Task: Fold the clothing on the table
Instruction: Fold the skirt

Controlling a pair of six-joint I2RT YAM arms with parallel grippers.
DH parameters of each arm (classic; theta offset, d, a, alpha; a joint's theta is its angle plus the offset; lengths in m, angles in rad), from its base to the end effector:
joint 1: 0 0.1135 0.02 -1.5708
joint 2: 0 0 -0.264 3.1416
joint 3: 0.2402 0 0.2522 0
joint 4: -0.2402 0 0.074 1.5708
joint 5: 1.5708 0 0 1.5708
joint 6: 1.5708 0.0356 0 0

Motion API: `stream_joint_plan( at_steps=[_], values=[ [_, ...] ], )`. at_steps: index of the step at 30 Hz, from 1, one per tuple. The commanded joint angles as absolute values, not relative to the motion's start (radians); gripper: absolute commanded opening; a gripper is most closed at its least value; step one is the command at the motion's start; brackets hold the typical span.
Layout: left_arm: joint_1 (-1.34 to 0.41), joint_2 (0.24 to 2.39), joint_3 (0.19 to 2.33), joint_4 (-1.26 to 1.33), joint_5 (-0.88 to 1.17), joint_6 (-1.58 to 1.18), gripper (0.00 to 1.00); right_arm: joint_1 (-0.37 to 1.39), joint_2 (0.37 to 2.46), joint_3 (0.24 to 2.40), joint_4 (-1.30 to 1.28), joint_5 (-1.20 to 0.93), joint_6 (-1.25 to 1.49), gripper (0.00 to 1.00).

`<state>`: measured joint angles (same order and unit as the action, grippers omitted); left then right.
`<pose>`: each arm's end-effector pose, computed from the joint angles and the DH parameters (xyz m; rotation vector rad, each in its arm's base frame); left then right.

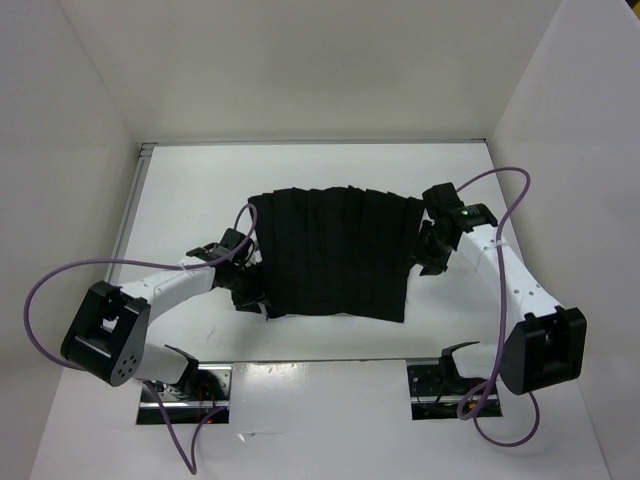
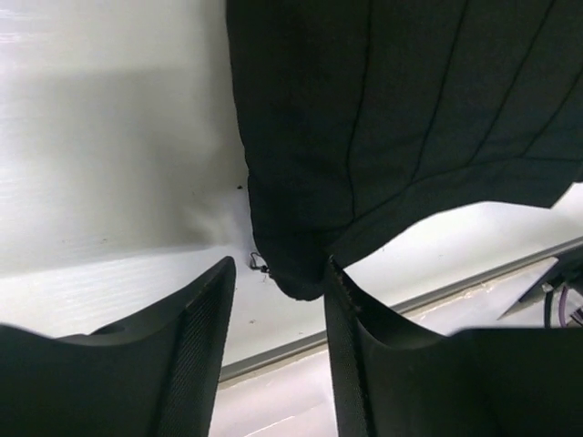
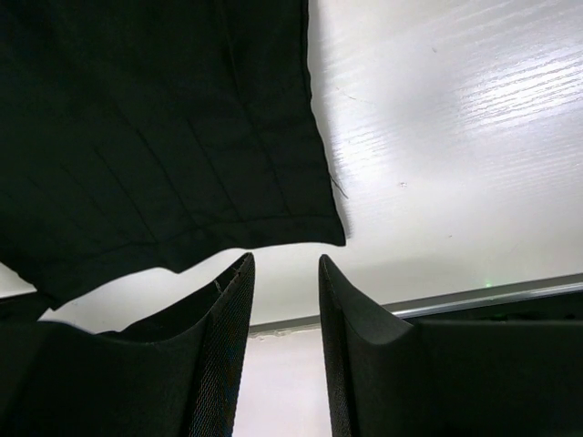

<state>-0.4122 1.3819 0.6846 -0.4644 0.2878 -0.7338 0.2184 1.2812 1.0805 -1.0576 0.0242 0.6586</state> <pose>0.2156 -0.1053 0.1623 -0.3752 2.8534 -0.6738 0.2250 0.0491 0.2722 0.6263 2.7744 0.1591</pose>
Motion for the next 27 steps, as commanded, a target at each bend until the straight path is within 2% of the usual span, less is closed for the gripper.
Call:
stream_joint_plan(
  at_steps=[1, 13, 15, 16, 18, 25, 26, 27],
  values=[
    [-0.416, 1.388, 0.669, -0.459, 0.249, -0.759, 0.50, 0.229, 1.262, 1.141, -1.091, 0.052, 0.673, 0.40],
    [-0.445, 1.522, 0.640, -0.393, 0.249, -0.749, 0.47, 0.229, 1.325, 1.109, -1.059, 0.029, 0.683, 0.40],
    [-0.465, 1.584, 0.640, -0.377, 0.249, -0.738, 0.41, 0.229, 1.353, 1.074, -1.046, 0.000, 0.695, 0.40],
    [-0.465, 1.624, 0.653, -0.362, 0.249, -0.729, 0.32, 0.238, 1.362, 1.063, -1.019, -0.012, 0.695, 0.40],
    [-0.488, 1.657, 0.667, -0.353, 0.249, -0.729, 0.23, 0.238, 1.391, 1.032, -0.997, -0.021, 0.716, 0.40],
    [-0.509, 1.703, 0.741, -0.394, 0.249, -0.709, 0.02, 0.247, 1.494, 0.957, -0.965, -0.021, 0.756, 0.40],
    [-0.509, 1.703, 0.750, -0.405, 0.239, -0.709, 0.00, 0.247, 1.494, 0.947, -0.956, -0.021, 0.768, 0.44],
    [-0.509, 1.694, 0.773, -0.428, 0.223, -0.709, 0.00, 0.247, 1.511, 0.946, -0.956, -0.021, 0.769, 0.44]
  ],
)
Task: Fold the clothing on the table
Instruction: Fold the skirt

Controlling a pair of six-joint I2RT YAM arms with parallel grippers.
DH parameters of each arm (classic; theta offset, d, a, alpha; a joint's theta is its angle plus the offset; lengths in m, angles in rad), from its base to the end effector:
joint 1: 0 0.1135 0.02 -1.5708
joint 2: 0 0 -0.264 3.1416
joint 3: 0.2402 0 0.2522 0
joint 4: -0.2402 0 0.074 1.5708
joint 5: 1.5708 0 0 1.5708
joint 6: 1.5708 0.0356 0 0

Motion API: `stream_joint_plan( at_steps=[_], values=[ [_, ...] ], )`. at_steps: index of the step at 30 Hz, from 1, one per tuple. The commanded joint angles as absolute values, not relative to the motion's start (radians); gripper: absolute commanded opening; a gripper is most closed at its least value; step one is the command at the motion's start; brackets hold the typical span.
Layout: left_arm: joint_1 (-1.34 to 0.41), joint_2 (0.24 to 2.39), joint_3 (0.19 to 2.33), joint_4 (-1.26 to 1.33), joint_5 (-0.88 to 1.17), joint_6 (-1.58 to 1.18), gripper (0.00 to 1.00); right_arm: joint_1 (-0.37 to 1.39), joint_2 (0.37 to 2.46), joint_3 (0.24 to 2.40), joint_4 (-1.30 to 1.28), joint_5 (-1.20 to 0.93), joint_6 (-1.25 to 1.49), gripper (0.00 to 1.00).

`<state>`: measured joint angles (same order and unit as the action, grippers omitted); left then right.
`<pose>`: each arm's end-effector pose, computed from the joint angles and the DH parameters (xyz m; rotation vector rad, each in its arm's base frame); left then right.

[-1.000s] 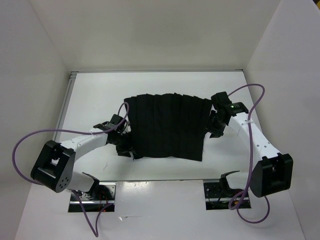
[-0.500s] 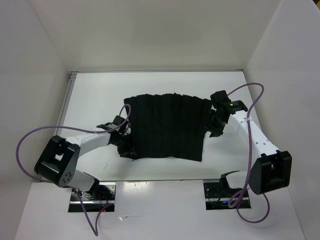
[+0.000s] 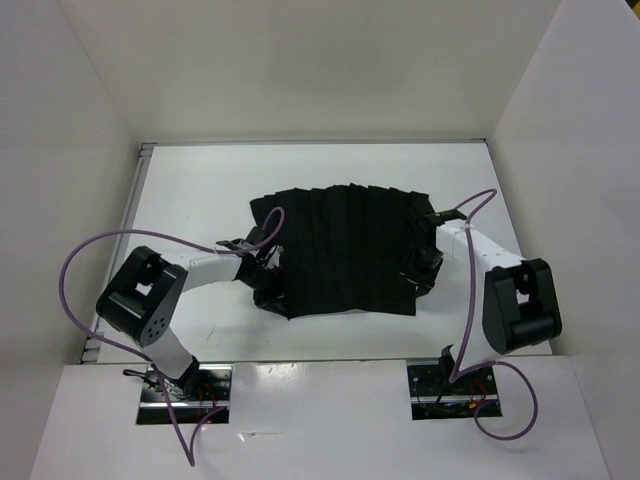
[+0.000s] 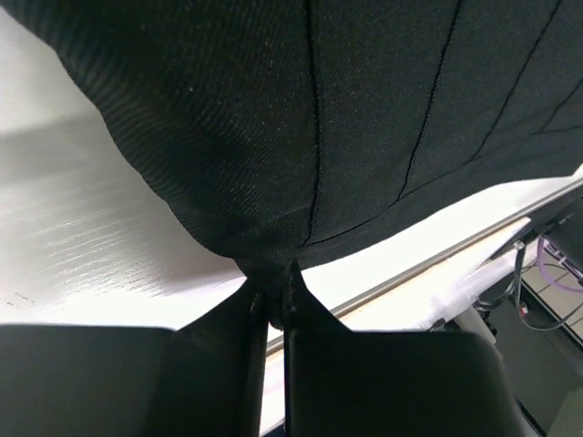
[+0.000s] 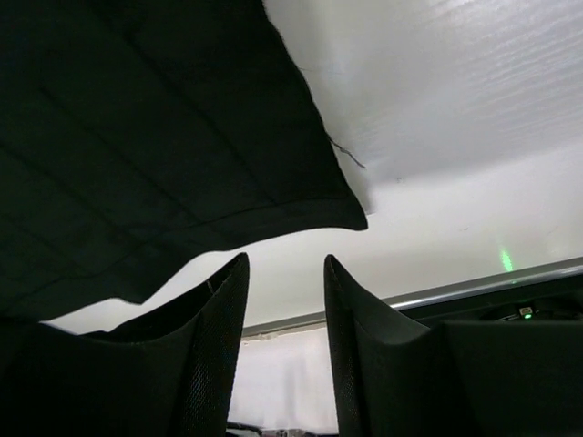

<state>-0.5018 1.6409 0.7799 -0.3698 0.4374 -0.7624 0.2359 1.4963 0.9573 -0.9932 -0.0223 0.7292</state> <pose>0.2374 -0.1475 0.1300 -0.2772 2.9988 -0.8448 0.2386 0.0582 0.1930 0.7605 3.0230 0.0587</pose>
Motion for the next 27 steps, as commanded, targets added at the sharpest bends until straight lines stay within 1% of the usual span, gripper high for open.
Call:
stream_joint_plan(
  at_steps=[1, 3, 8, 14, 19, 27],
  values=[
    [-0.509, 1.683, 0.785, -0.440, 0.209, -0.709, 0.00, 0.247, 1.529, 0.946, -0.956, 0.004, 0.778, 0.44],
    [-0.509, 1.672, 0.816, -0.480, 0.175, -0.709, 0.00, 0.247, 1.551, 0.962, -0.956, 0.014, 0.778, 0.46],
    [-0.446, 1.696, 0.911, -0.509, 0.138, -0.667, 0.00, 0.247, 1.637, 1.026, -0.945, 0.058, 0.759, 0.46],
    [-0.437, 1.743, 0.940, -0.518, 0.166, -0.649, 0.00, 0.247, 1.683, 1.026, -0.914, 0.034, 0.759, 0.46],
    [-0.437, 1.755, 0.950, -0.518, 0.184, -0.640, 0.00, 0.267, 1.683, 0.985, -0.894, 0.002, 0.759, 0.46],
    [-0.437, 1.764, 0.940, -0.528, 0.193, -0.640, 0.00, 0.360, 1.646, 0.954, -0.939, -0.009, 0.799, 0.43]
  ],
)
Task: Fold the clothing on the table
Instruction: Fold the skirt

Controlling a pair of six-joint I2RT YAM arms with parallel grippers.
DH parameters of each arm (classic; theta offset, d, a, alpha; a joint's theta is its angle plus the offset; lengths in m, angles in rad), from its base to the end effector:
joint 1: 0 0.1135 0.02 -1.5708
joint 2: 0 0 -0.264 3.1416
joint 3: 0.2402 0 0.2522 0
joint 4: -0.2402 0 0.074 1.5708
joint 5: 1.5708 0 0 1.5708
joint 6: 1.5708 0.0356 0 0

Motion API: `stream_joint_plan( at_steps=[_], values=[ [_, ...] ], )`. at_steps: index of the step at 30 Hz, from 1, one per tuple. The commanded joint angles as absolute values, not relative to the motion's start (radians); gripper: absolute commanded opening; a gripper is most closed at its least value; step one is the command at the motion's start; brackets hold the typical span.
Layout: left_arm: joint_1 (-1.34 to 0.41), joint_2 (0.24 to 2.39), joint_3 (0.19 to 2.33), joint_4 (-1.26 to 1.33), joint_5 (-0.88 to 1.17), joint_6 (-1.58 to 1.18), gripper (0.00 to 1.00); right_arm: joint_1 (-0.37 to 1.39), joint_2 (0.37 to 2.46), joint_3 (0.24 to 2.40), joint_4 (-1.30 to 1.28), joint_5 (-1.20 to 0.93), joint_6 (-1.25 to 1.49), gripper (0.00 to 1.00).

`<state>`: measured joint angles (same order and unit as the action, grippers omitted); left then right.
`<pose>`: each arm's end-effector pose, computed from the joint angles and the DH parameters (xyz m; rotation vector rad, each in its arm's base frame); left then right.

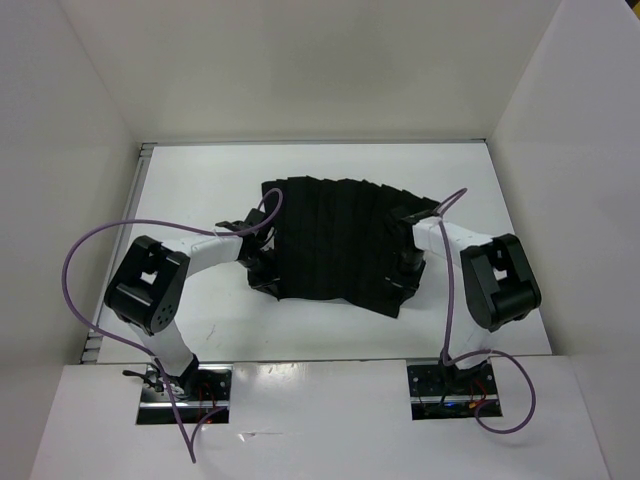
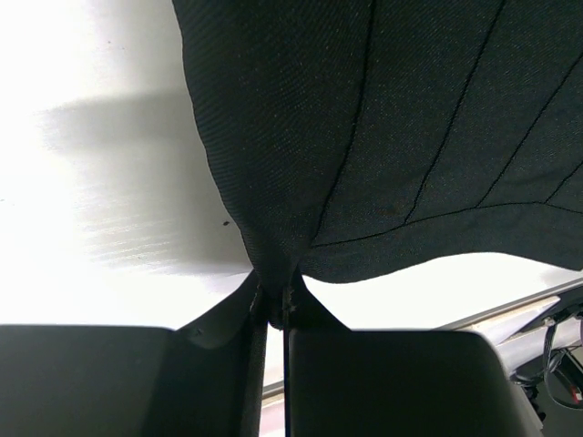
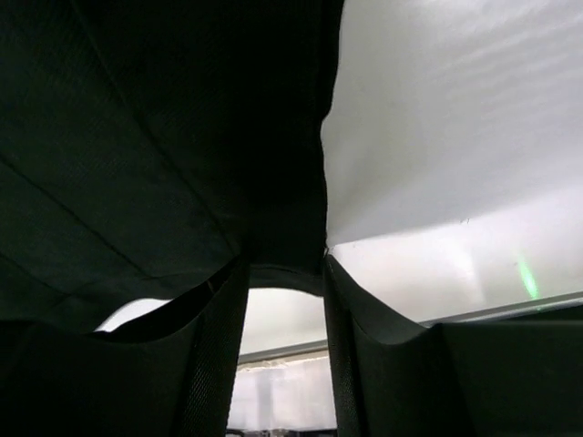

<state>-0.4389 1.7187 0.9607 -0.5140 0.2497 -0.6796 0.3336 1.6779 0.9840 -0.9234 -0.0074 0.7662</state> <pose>0.2769 -0.1397 0.1461 -0.3009 2.9555 -0.5532 0.2549 0.0886 0.1560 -0.6652 -3.0257 0.0279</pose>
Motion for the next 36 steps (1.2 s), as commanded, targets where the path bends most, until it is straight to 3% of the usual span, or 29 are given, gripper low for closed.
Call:
stream_joint_plan(
  at_steps=[1, 10, 14, 16, 17, 19, 25, 32, 36],
  values=[
    [-0.437, 1.764, 0.940, -0.528, 0.193, -0.640, 0.00, 0.374, 1.646, 0.954, -0.948, -0.009, 0.811, 0.43],
    [-0.428, 1.767, 0.931, -0.528, 0.183, -0.627, 0.00, 0.422, 1.626, 0.928, -0.966, 0.034, 0.860, 0.43],
    [-0.417, 1.767, 0.950, -0.528, 0.183, -0.618, 0.00, 0.457, 1.626, 0.919, -0.976, 0.043, 0.885, 0.36],
    [-0.417, 1.767, 0.950, -0.528, 0.183, -0.618, 0.00, 0.468, 1.635, 0.919, -0.966, 0.054, 0.896, 0.30],
    [-0.417, 1.767, 0.950, -0.528, 0.183, -0.618, 0.00, 0.468, 1.635, 0.919, -0.966, 0.064, 0.910, 0.14],
    [-0.408, 1.778, 0.950, -0.517, 0.193, -0.598, 0.00, 0.480, 1.635, 0.919, -0.966, 0.084, 0.922, 0.00],
    [-0.359, 1.789, 1.028, -0.497, 0.267, -0.568, 0.00, 0.441, 1.586, 1.066, -0.976, 0.175, 0.891, 0.00],
    [-0.262, 1.934, 1.392, -0.528, 0.316, -0.514, 0.00, 0.276, 1.690, 1.446, -0.911, 0.259, 0.715, 0.00],
    [-0.242, 1.910, 1.448, -0.552, 0.347, -0.494, 0.00, 0.264, 1.671, 1.460, -0.870, 0.218, 0.713, 0.00]
  ],
)
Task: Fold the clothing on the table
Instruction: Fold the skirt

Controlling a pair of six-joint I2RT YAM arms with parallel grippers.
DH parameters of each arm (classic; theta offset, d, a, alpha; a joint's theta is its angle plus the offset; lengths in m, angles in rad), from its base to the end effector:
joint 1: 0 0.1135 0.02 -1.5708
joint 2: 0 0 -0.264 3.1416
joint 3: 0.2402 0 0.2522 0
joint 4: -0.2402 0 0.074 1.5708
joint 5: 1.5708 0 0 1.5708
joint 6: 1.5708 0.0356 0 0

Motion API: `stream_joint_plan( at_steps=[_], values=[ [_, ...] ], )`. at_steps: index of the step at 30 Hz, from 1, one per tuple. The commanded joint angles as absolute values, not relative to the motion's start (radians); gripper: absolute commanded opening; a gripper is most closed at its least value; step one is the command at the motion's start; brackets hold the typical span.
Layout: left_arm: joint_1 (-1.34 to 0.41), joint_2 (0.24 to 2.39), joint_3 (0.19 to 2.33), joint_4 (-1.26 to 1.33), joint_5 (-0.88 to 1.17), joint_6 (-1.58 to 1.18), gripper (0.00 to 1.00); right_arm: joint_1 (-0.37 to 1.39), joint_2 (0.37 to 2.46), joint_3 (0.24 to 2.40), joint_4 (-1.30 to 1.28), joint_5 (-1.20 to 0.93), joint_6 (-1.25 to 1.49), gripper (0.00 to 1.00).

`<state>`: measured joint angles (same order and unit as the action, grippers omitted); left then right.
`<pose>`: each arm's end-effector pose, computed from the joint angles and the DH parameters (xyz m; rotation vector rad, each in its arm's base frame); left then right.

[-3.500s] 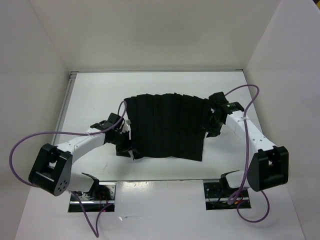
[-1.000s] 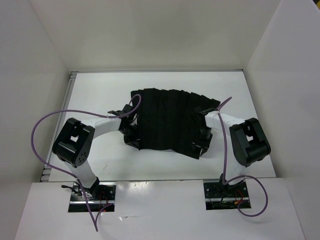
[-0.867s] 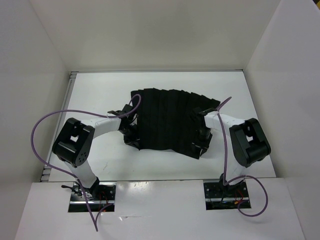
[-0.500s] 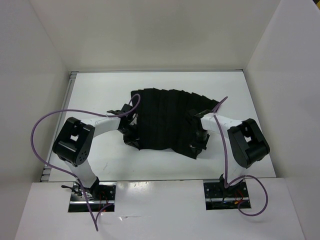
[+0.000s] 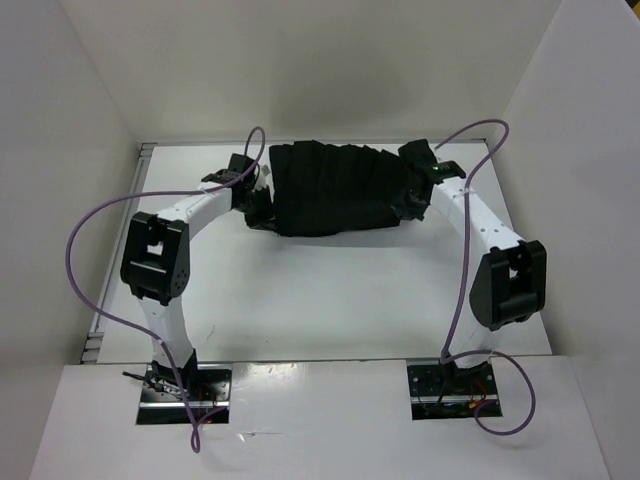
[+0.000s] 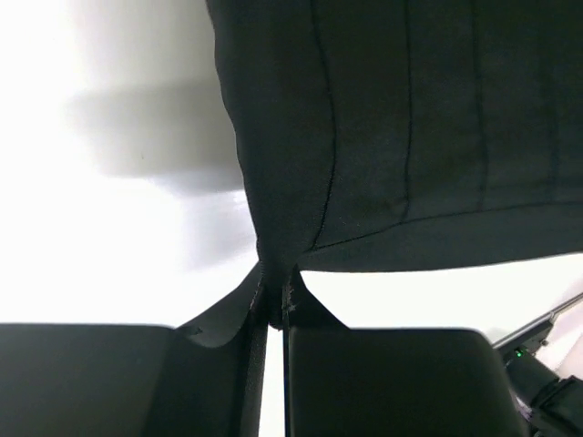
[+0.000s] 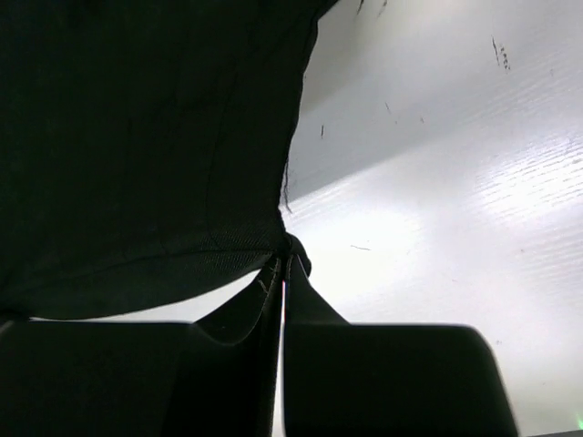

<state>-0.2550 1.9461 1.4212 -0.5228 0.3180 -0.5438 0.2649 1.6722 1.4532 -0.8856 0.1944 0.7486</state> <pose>0.3965 -0.1149 0.1949 -0.2740 2.6901 -0.6803 0.3375 0.0844 0.2842 0.6919 2.5494 0.0791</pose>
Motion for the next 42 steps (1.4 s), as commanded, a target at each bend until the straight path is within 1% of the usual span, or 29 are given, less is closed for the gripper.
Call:
stream_joint_plan(
  at_steps=[1, 3, 4, 5, 6, 7, 8, 9, 10, 11, 13, 15, 18, 21, 22, 25, 27, 29, 32, 36, 42],
  values=[
    [-0.242, 1.887, 1.427, -0.552, 0.357, -0.494, 0.00, 0.264, 1.628, 1.416, -0.870, 0.195, 0.722, 0.00],
    [-0.242, 1.803, 1.340, -0.552, 0.376, -0.485, 0.00, 0.264, 1.573, 1.358, -0.859, 0.140, 0.736, 0.00],
    [-0.242, 1.768, 1.303, -0.552, 0.403, -0.485, 0.00, 0.264, 1.539, 1.294, -0.868, 0.124, 0.736, 0.00],
    [-0.242, 1.729, 1.267, -0.552, 0.416, -0.485, 0.00, 0.264, 1.458, 1.260, -0.868, 0.097, 0.750, 0.00],
    [-0.242, 1.642, 1.196, -0.552, 0.426, -0.485, 0.00, 0.278, 1.410, 1.229, -0.897, 0.084, 0.765, 0.00],
    [-0.251, 1.594, 1.165, -0.563, 0.443, -0.494, 0.00, 0.290, 1.314, 1.173, -0.916, 0.074, 0.785, 0.00],
    [-0.252, 1.497, 1.135, -0.578, 0.455, -0.494, 0.00, 0.325, 1.265, 1.149, -0.936, 0.055, 0.798, 0.00],
    [-0.262, 1.447, 1.090, -0.590, 0.456, -0.520, 0.00, 0.345, 1.220, 1.122, -0.995, 0.055, 0.811, 0.00],
    [-0.271, 1.398, 1.072, -0.619, 0.466, -0.532, 0.00, 0.368, 1.179, 1.121, -1.029, 0.045, 0.827, 0.00],
    [-0.282, 1.303, 1.059, -0.636, 0.466, -0.544, 0.00, 0.391, 1.101, 1.121, -1.063, 0.044, 0.862, 0.00],
    [-0.282, 1.185, 1.034, -0.685, 0.434, -0.584, 0.00, 0.422, 1.040, 1.141, -1.152, 0.044, 0.883, 0.00],
    [-0.282, 1.145, 1.034, -0.698, 0.405, -0.624, 0.00, 0.410, 1.006, 1.196, -1.181, 0.044, 0.884, 0.00],
    [-0.253, 1.181, 1.094, -0.678, 0.374, -0.643, 0.01, 0.338, 1.080, 1.268, -1.154, 0.054, 0.796, 0.00],
    [-0.239, 1.331, 1.150, -0.600, 0.374, -0.643, 0.01, 0.284, 1.213, 1.290, -1.024, 0.066, 0.723, 0.00],
    [-0.230, 1.417, 1.166, -0.563, 0.374, -0.643, 0.00, 0.284, 1.250, 1.290, -0.987, 0.066, 0.709, 0.00],
    [-0.230, 1.562, 1.241, -0.538, 0.374, -0.643, 0.00, 0.259, 1.396, 1.342, -0.876, 0.078, 0.686, 0.00],
    [-0.230, 1.633, 1.272, -0.528, 0.351, -0.643, 0.00, 0.250, 1.489, 1.382, -0.841, 0.078, 0.676, 0.00],
    [-0.230, 1.666, 1.295, -0.528, 0.341, -0.634, 0.00, 0.250, 1.532, 1.407, -0.841, 0.078, 0.667, 0.00],
    [-0.221, 1.701, 1.307, -0.528, 0.341, -0.634, 0.00, 0.250, 1.545, 1.407, -0.841, 0.087, 0.667, 0.00],
    [-0.221, 1.691, 1.307, -0.528, 0.379, -0.634, 0.00, 0.241, 1.519, 1.397, -0.879, 0.100, 0.658, 0.00],
    [-0.221, 1.586, 1.339, -0.584, 0.402, -0.623, 0.01, 0.241, 1.359, 1.397, -0.948, 0.071, 0.649, 0.00]
  ],
)
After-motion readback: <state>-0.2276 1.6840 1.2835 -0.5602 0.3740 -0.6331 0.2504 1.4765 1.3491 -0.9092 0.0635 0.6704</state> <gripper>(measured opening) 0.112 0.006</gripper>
